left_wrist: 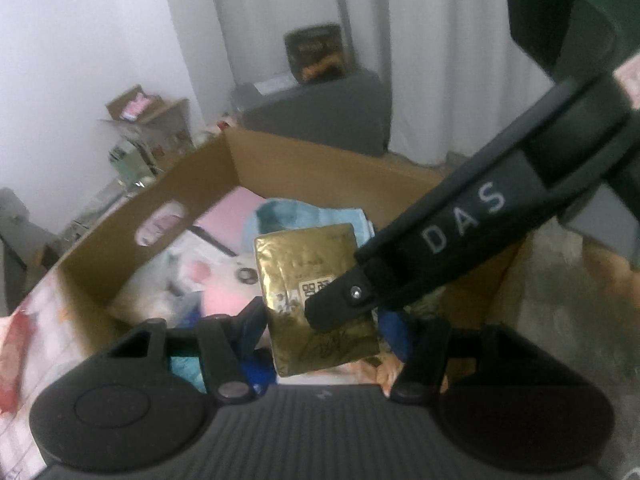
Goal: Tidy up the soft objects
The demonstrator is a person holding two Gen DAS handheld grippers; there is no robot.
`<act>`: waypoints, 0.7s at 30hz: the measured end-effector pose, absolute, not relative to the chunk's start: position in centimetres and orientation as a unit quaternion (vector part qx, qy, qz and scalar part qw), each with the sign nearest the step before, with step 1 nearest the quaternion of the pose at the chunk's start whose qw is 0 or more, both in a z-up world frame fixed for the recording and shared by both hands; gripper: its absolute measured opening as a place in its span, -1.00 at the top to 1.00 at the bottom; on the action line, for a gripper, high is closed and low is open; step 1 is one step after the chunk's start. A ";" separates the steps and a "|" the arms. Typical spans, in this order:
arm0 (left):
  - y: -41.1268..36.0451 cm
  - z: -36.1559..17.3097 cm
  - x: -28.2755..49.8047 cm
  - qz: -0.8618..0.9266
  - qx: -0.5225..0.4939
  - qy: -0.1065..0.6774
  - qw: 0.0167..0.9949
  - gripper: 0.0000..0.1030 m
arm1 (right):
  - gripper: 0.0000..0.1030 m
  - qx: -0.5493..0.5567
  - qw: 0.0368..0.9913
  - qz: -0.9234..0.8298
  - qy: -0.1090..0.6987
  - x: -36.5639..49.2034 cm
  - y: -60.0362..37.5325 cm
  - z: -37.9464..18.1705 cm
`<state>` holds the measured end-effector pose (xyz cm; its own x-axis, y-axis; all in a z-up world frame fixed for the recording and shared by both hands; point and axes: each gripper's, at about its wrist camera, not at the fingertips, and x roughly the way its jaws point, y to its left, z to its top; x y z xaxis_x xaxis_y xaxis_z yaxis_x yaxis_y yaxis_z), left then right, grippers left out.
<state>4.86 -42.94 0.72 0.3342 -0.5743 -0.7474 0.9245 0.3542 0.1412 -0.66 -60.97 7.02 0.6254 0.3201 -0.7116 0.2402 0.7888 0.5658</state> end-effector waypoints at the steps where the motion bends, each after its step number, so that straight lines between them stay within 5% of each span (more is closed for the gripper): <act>1: -43.8 0.0 5.3 -0.492 0.293 0.313 0.758 -0.21 | 0.29 0.316 0.840 0.021 0.440 -0.2 -61.4 6.6; 8: -46.6 -4.3 8.4 -0.484 0.311 0.399 0.714 -0.21 | 0.29 0.286 0.813 0.010 0.507 2.8 -63.5 2.8; 21: -46.0 -5.1 9.9 -0.503 0.327 0.435 0.672 -0.28 | 0.19 0.247 0.775 0.018 0.581 3.8 -63.4 1.5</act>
